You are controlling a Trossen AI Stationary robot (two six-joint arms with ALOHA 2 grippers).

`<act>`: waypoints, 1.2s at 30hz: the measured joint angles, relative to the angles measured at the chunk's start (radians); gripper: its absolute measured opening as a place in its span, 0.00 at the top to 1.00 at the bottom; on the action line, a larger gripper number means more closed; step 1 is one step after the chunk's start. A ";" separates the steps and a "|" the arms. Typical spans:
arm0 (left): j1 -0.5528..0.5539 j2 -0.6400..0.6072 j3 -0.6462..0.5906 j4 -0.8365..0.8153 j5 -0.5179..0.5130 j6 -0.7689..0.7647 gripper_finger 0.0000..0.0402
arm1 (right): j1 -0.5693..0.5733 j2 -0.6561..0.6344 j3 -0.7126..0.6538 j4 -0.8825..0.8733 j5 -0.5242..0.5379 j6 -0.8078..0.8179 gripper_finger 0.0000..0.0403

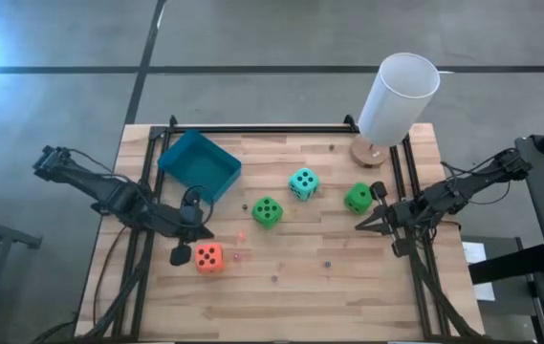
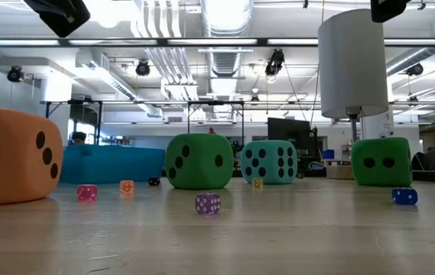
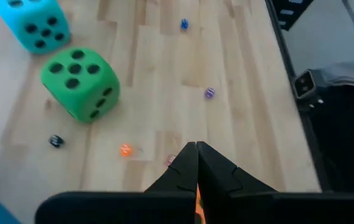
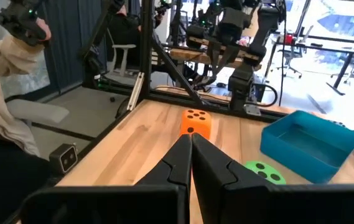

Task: Pick & Place Dice
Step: Put the big orange dice into the blue bin

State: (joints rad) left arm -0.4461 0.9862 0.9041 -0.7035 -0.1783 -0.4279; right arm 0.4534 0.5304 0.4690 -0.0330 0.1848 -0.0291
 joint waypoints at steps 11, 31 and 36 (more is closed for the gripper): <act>-0.057 0.031 0.021 -0.008 0.104 0.020 0.99 | 0.000 0.000 0.000 0.001 0.000 -0.057 0.98; -0.130 0.242 0.170 -0.159 0.032 -0.016 0.99 | 0.000 0.001 0.000 0.001 0.000 -0.058 0.98; -0.130 0.249 0.171 -0.224 0.031 -0.087 0.99 | 0.000 0.002 0.000 -0.002 0.000 -0.059 0.98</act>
State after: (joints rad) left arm -0.5762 1.2350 1.0748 -0.9279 -0.1473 -0.5152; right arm 0.4530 0.5320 0.4690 -0.0354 0.1848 -0.0884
